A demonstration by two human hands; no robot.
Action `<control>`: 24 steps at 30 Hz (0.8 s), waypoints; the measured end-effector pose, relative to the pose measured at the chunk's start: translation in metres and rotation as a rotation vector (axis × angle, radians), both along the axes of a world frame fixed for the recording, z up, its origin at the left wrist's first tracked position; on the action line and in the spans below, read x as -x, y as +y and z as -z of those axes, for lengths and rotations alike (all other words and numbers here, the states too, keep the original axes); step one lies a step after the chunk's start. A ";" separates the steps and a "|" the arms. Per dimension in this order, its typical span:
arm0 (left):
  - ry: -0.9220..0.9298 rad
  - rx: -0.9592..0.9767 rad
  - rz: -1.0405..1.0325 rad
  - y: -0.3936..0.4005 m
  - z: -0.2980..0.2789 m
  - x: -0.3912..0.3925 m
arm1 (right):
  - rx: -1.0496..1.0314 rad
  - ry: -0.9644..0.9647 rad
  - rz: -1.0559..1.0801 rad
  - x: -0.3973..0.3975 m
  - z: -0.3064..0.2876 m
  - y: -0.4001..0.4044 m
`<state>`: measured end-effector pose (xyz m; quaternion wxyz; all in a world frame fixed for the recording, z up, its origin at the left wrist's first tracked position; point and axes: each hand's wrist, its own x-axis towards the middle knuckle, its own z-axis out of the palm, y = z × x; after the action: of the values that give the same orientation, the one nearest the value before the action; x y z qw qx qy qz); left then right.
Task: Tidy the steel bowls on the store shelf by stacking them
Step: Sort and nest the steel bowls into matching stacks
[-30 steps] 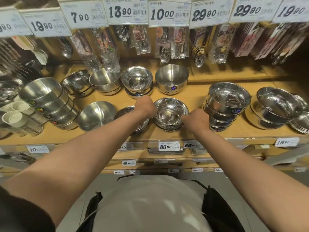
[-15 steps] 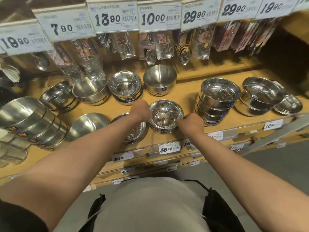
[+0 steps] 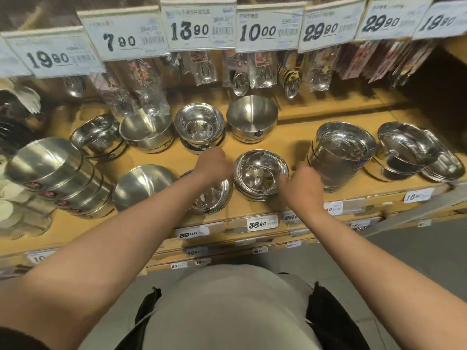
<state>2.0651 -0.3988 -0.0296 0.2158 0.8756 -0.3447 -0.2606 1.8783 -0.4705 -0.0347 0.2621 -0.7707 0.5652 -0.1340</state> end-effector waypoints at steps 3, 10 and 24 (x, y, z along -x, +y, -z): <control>-0.088 0.002 -0.101 0.038 -0.009 -0.016 | -0.056 -0.100 -0.161 -0.010 -0.014 0.032; -0.124 -0.153 -0.236 0.100 -0.017 -0.027 | -0.392 0.040 -0.361 -0.064 0.001 0.053; 0.061 -0.013 -0.435 0.125 0.002 0.001 | -0.430 -0.010 -0.191 -0.092 0.022 0.088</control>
<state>2.0637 -0.2736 -0.0314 0.2716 0.9224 -0.1393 -0.2366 1.9701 -0.3825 -0.0571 0.4346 -0.7465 0.5038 0.0112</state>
